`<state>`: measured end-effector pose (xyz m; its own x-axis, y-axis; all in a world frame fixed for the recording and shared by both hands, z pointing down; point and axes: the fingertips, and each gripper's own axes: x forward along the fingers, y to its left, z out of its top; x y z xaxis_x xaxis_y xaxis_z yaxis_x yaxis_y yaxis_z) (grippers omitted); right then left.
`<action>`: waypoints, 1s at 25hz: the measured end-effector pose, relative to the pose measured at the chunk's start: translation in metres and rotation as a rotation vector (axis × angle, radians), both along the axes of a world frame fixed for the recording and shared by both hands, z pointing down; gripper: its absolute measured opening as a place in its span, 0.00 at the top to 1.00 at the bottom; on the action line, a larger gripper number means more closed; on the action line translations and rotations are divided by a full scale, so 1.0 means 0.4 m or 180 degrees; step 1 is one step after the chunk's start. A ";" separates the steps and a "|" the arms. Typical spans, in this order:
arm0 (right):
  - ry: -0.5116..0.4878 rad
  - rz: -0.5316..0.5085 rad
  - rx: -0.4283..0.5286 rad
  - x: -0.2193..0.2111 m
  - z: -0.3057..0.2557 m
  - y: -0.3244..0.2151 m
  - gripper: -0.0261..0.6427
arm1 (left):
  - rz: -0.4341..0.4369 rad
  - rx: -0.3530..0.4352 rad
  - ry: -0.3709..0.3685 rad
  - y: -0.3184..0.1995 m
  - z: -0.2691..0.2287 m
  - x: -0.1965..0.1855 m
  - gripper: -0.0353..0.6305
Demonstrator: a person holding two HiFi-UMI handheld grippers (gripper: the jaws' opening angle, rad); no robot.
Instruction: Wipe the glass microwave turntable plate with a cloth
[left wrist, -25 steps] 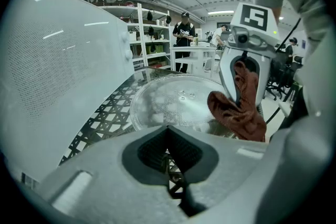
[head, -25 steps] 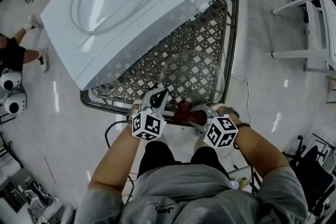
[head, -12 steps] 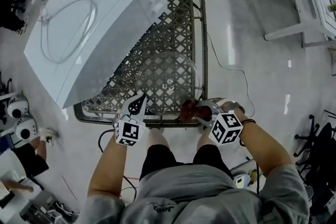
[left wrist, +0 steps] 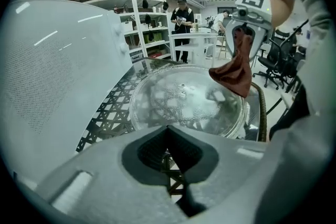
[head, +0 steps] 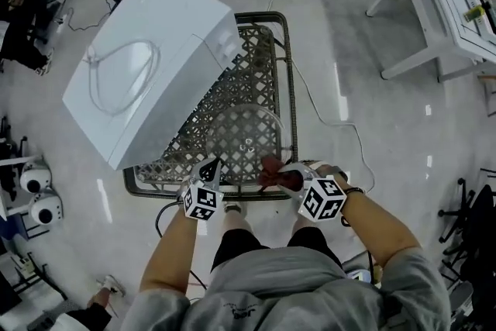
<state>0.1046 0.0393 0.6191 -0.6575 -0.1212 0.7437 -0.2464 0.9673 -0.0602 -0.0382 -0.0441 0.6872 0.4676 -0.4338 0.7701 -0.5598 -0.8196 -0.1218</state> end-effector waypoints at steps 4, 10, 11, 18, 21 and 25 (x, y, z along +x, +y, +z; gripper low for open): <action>-0.0118 0.0308 0.0075 0.019 -0.085 -0.058 0.80 | 0.0057 -0.0066 -0.0117 -0.005 0.007 0.005 0.95; -0.0148 0.0691 0.0200 0.068 -0.207 -0.119 0.80 | 0.0113 -0.0251 -0.0346 -0.006 0.016 0.009 0.95; -0.0150 0.0740 0.0220 0.075 -0.227 -0.126 0.80 | 0.0117 -0.0277 -0.0378 -0.006 0.017 0.008 0.95; -0.0310 0.1160 0.0323 0.120 -0.352 -0.164 0.80 | 0.0082 -0.0447 -0.0447 -0.009 0.013 0.010 0.95; -0.0345 0.1260 0.0357 0.137 -0.393 -0.173 0.80 | 0.0027 -0.0490 -0.0277 -0.016 -0.018 0.025 0.95; -0.0357 0.1349 0.0423 0.158 -0.437 -0.192 0.80 | -0.0026 -0.0370 0.0002 -0.044 -0.108 0.065 0.95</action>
